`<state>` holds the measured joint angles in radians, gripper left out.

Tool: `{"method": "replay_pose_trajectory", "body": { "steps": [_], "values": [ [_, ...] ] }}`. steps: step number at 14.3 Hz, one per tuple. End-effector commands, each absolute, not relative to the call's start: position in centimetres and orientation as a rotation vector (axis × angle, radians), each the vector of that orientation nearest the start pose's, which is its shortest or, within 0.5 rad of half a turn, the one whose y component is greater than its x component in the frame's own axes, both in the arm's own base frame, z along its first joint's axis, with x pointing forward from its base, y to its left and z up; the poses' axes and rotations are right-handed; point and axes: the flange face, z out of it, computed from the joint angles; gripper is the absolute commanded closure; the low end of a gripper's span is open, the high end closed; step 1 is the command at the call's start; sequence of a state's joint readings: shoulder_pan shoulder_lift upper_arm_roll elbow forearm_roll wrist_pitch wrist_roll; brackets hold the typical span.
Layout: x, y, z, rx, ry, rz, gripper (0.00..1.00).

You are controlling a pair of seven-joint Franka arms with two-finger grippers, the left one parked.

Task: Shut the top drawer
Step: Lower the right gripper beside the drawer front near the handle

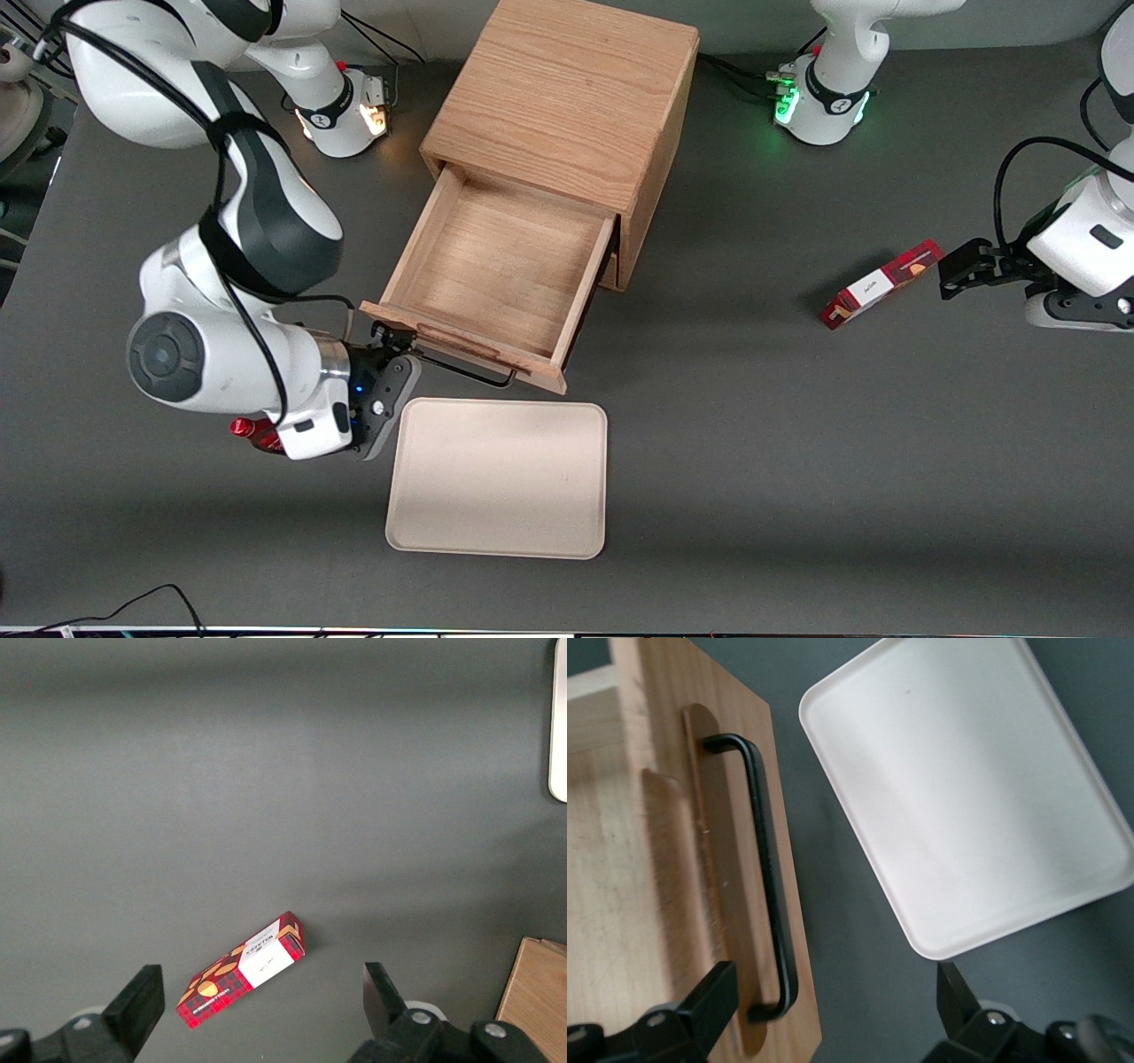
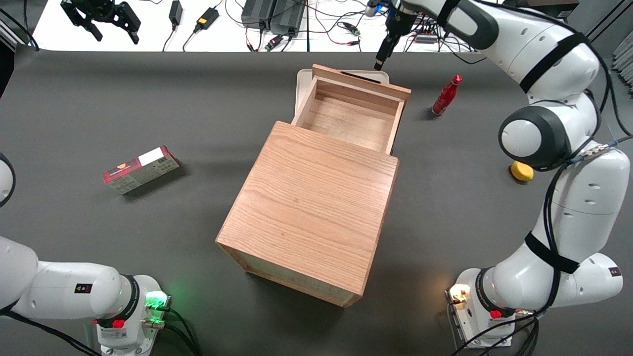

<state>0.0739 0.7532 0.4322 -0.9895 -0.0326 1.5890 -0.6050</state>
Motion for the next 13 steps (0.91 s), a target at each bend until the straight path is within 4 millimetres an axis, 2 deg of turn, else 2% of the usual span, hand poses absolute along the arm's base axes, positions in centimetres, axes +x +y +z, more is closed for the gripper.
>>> {"method": "replay_pose_trajectory", "body": {
  "steps": [1,5,8,13],
  "values": [
    [69.6,26.5,42.2,-2.457,-1.394,0.097,0.00],
    [69.6,27.4,40.3,-2.462,-1.328,0.140,0.00],
    [69.4,28.1,39.9,-2.461,-1.306,0.141,0.00],
    [69.7,28.1,38.8,-2.460,-1.296,0.142,0.00]
  ]
}}
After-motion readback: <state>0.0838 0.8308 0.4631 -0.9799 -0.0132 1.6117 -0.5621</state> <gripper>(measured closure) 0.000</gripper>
